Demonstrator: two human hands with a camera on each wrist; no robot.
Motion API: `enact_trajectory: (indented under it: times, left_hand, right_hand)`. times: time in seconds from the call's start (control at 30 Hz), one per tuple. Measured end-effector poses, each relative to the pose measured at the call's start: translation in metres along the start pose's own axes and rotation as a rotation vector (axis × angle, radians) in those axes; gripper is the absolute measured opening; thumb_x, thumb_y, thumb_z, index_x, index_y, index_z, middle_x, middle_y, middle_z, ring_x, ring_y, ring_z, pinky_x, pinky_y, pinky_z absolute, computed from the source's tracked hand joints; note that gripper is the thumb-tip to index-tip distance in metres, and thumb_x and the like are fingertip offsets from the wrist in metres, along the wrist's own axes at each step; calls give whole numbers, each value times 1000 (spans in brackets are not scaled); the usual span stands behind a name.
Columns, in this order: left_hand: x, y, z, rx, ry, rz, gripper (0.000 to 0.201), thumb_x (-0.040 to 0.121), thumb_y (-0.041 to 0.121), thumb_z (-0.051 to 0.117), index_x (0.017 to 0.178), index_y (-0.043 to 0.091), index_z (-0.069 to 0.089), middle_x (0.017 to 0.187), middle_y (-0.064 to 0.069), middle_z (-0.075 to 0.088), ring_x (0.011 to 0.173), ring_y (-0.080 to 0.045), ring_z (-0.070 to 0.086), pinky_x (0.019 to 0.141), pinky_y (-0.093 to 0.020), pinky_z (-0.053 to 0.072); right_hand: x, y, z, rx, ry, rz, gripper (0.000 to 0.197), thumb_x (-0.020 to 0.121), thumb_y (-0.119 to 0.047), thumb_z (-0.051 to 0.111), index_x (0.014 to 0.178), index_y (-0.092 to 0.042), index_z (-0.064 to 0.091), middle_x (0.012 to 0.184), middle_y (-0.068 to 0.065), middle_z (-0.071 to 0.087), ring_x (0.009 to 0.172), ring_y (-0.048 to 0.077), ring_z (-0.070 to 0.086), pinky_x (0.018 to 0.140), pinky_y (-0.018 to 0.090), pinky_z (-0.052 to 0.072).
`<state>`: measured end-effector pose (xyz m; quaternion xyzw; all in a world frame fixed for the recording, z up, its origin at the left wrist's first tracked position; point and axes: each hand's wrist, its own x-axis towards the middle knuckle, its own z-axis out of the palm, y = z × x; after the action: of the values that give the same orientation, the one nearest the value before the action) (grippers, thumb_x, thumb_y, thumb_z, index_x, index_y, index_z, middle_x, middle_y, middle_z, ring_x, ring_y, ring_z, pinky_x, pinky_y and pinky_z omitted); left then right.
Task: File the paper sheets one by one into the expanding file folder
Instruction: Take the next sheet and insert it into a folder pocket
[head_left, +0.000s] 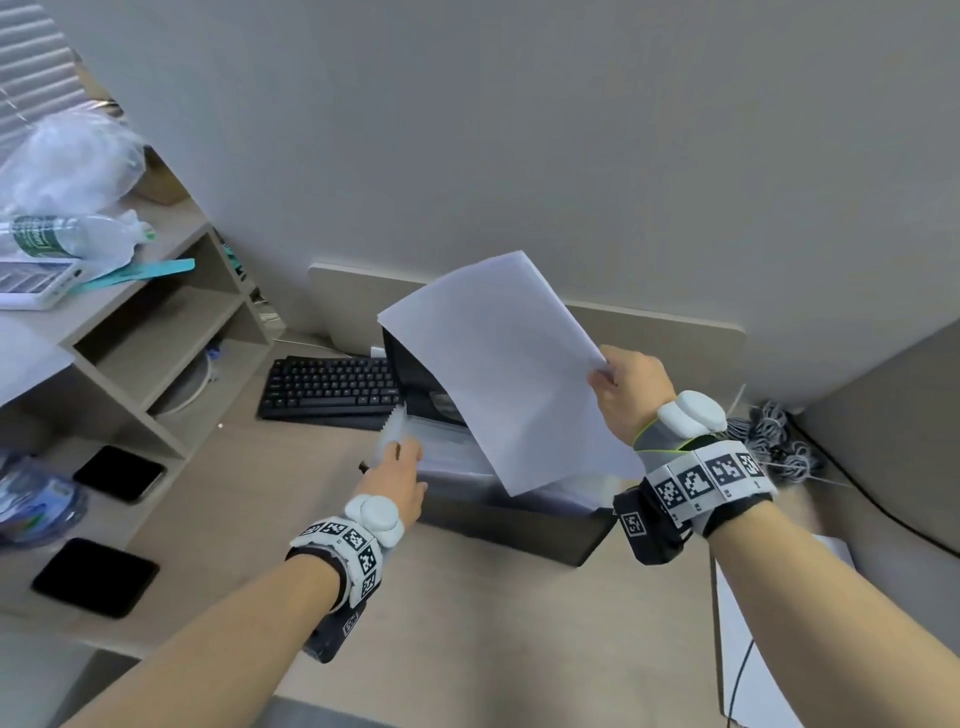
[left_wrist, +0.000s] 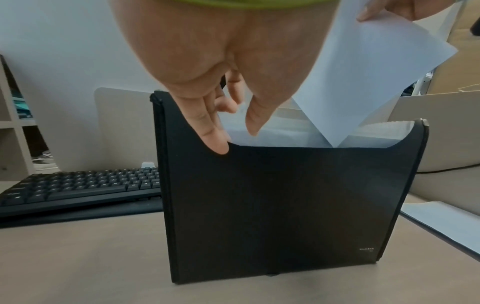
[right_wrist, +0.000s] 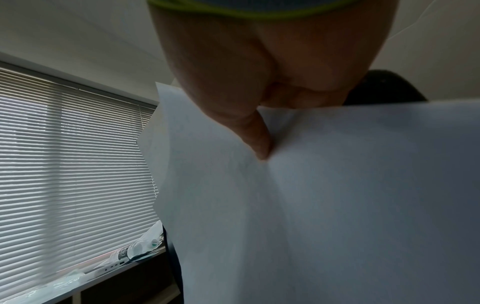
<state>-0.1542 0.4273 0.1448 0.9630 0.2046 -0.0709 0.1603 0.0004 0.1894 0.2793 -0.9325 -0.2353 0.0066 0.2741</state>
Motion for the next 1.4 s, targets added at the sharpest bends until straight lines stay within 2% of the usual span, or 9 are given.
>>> enact_trajectory:
  times: [0.13,0.33,0.5,0.6,0.73,0.9,1.13,1.27,1.4]
  left_hand:
    - [-3,1,-5,-41,32,-64,40,93,22,55,129,21,37,127,-7,43,93,-37,59,75,-41,49]
    - [-2,-3,-17,63,64,-11,19,92,31,54,101,16,45,109,-7,38,67,-32,55,65,-42,53]
    - [0,-4,-19,236,-45,72,34,96,51,39,98,18,48,104,-1,54,84,-29,60,72,-39,51]
    - [2,-5,-20,289,-16,86,31,99,49,32,105,20,43,102,0,61,85,-28,63,69,-36,50]
    - [3,0,-19,292,-36,97,28,101,43,30,120,23,35,101,-1,65,78,-28,61,63,-33,46]
    - [5,1,-17,346,-74,171,22,102,35,28,107,20,44,92,0,60,74,-25,57,62,-34,46]
    - [6,4,-24,318,-92,170,22,99,37,37,105,23,52,98,0,65,81,-24,58,66,-32,46]
    - [9,14,-28,368,-200,137,23,96,32,43,106,20,60,102,-6,65,82,-28,55,68,-30,42]
    - [14,16,-26,364,-258,141,21,93,28,49,102,19,65,102,-5,68,78,-25,54,67,-29,41]
  right_hand:
    - [-4,-2,1,2,-8,6,17,86,-2,45,70,-9,41,65,13,48,65,32,40,58,35,31]
    - [-4,-2,1,4,-20,12,15,85,-3,45,71,-8,45,66,13,50,65,33,40,58,35,33]
    - [-3,-1,1,-14,-21,35,11,86,-4,45,77,1,49,73,22,57,66,33,42,58,35,33]
    - [-1,0,1,-9,-23,29,10,86,-4,45,80,1,51,74,22,58,67,35,45,58,36,36]
    - [0,0,0,-1,-23,19,10,86,-4,45,79,2,50,72,22,57,65,31,39,57,34,32]
    - [0,0,2,8,-20,27,10,85,-4,45,78,1,50,72,22,56,65,32,41,57,35,33]
    - [0,-1,-1,11,-29,18,10,85,-4,46,80,2,51,73,22,57,67,33,43,59,36,36]
    - [0,-2,-4,29,-33,18,10,85,-4,45,77,2,49,68,19,52,65,30,37,57,34,31]
    - [-2,-3,-4,31,-47,5,10,85,-4,46,79,2,52,72,22,56,65,31,39,58,35,35]
